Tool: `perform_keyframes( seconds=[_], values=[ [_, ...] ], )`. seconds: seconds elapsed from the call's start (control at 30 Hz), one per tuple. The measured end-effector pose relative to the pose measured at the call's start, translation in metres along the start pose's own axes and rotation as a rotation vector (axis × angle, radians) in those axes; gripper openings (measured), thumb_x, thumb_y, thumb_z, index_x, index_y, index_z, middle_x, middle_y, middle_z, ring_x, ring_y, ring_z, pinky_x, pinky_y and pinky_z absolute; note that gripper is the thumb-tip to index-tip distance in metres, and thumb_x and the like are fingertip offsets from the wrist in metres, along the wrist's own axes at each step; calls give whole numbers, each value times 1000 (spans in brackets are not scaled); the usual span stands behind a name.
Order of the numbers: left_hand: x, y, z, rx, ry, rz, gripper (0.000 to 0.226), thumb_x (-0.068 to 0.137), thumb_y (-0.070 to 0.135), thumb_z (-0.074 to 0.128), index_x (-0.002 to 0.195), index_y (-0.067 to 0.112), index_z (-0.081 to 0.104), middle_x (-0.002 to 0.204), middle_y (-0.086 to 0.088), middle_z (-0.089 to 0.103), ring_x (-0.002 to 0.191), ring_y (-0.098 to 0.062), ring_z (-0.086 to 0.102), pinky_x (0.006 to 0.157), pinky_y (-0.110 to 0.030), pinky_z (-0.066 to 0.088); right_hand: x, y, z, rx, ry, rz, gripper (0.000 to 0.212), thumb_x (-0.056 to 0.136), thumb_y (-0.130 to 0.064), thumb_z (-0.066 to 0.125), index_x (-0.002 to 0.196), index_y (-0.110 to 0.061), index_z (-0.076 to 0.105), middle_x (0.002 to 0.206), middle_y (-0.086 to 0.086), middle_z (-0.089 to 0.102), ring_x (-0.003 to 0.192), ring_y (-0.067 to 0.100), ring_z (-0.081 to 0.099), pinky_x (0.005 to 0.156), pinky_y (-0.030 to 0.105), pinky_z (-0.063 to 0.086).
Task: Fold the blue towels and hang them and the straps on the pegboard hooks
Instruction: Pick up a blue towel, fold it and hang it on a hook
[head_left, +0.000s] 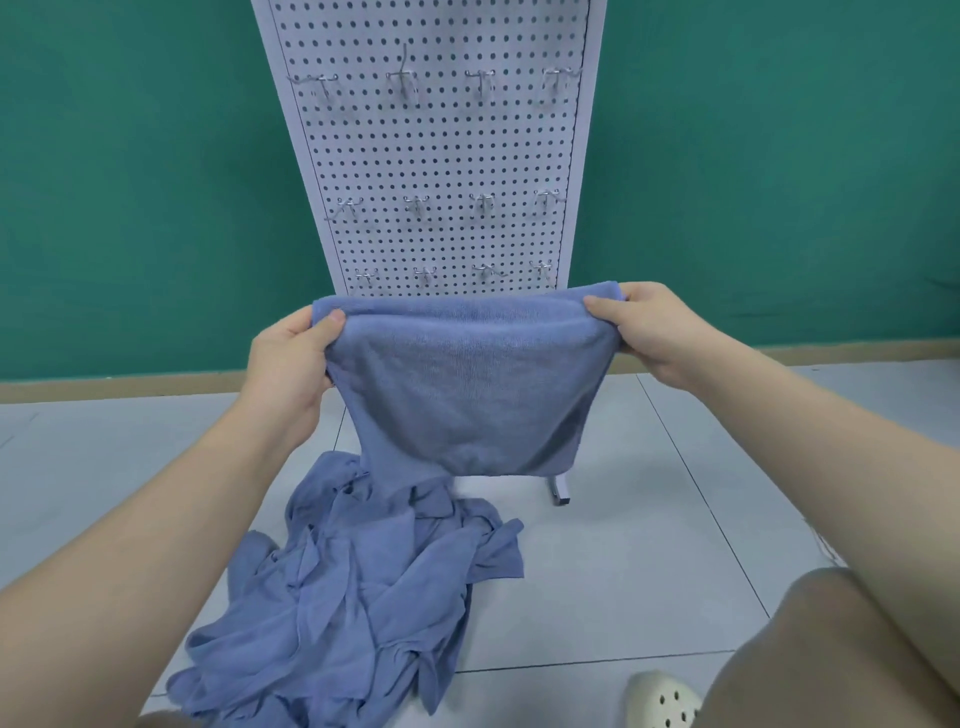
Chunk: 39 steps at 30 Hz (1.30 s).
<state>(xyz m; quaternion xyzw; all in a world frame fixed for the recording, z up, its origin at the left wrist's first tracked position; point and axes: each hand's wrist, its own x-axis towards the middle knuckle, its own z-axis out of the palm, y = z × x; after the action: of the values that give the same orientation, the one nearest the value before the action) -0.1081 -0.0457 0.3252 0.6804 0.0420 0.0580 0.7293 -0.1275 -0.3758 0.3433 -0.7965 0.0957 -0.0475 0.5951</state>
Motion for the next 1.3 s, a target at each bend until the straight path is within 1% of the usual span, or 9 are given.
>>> perform_keyframes(
  seconds=[0.23, 0.37, 0.4, 0.43, 0.47, 0.73, 0.87, 1.13, 1.3],
  values=[
    [7, 1, 17, -55, 70, 70, 14, 102, 15, 61, 105, 15, 74, 97, 3, 75, 87, -12, 64, 73, -19, 51, 9, 12, -13, -100, 136, -69, 35, 105, -26, 57, 81, -2, 65, 73, -2, 52, 68, 17, 42, 69, 28, 39],
    [10, 2, 16, -62, 19, 99, 13, 98, 9, 65, 100, 16, 77, 97, 5, 76, 89, -7, 67, 74, -14, 50, 16, 14, -17, -96, 180, -108, 53, 101, -38, 54, 108, 14, 57, 87, 8, 50, 85, 16, 39, 91, 37, 46],
    [11, 2, 14, -53, -3, 108, 14, 98, 7, 65, 99, 15, 77, 97, 4, 77, 90, -9, 67, 76, -15, 51, 19, 15, -18, -82, 171, -110, 61, 96, -46, 54, 110, 14, 54, 106, 31, 64, 87, 16, 41, 104, 45, 47],
    [11, 2, 13, -38, -19, 119, 16, 97, 5, 66, 98, 15, 77, 97, 4, 78, 92, -10, 68, 79, -16, 51, 23, 17, -18, -49, 164, -106, 67, 91, -51, 54, 110, 13, 52, 134, 27, 49, 88, 15, 43, 111, 55, 44],
    [11, 2, 12, -24, -26, 130, 17, 96, 3, 66, 98, 16, 78, 96, 4, 78, 92, -11, 68, 81, -18, 52, 28, 20, -18, -11, 157, -109, 68, 89, -53, 53, 109, 13, 53, 123, 33, 58, 87, 15, 46, 112, 55, 41],
    [4, 5, 4, 70, 73, 281, 19, 90, -1, 72, 93, 17, 77, 82, 9, 76, 77, -5, 67, 77, -18, 53, 26, 6, -7, 163, 201, -110, 60, 99, -51, 52, 102, 8, 65, 103, 16, 74, 90, 17, 60, 95, 39, 51],
    [1, 5, 4, 136, 110, 367, 17, 88, 5, 75, 87, 22, 78, 83, 4, 75, 77, -10, 65, 79, -24, 56, 29, 0, -7, 320, 192, -51, 51, 87, -62, 61, 94, -11, 60, 95, 5, 56, 86, 20, 49, 87, 35, 43],
    [-3, 2, 1, 175, 128, 393, 17, 90, 9, 76, 81, 24, 76, 80, 1, 71, 73, -11, 58, 73, -24, 51, 18, -9, -7, 496, 135, 33, 36, 98, -49, 65, 95, -13, 68, 98, 1, 77, 91, 21, 69, 93, 36, 56],
    [-2, 6, -3, 122, 175, 370, 14, 91, 8, 74, 85, 20, 74, 80, 4, 71, 72, -8, 60, 73, -21, 52, 11, -9, -4, 366, -12, -66, 15, 105, -25, 60, 101, -17, 72, 93, -5, 78, 78, 9, 70, 76, 24, 51]
  ],
)
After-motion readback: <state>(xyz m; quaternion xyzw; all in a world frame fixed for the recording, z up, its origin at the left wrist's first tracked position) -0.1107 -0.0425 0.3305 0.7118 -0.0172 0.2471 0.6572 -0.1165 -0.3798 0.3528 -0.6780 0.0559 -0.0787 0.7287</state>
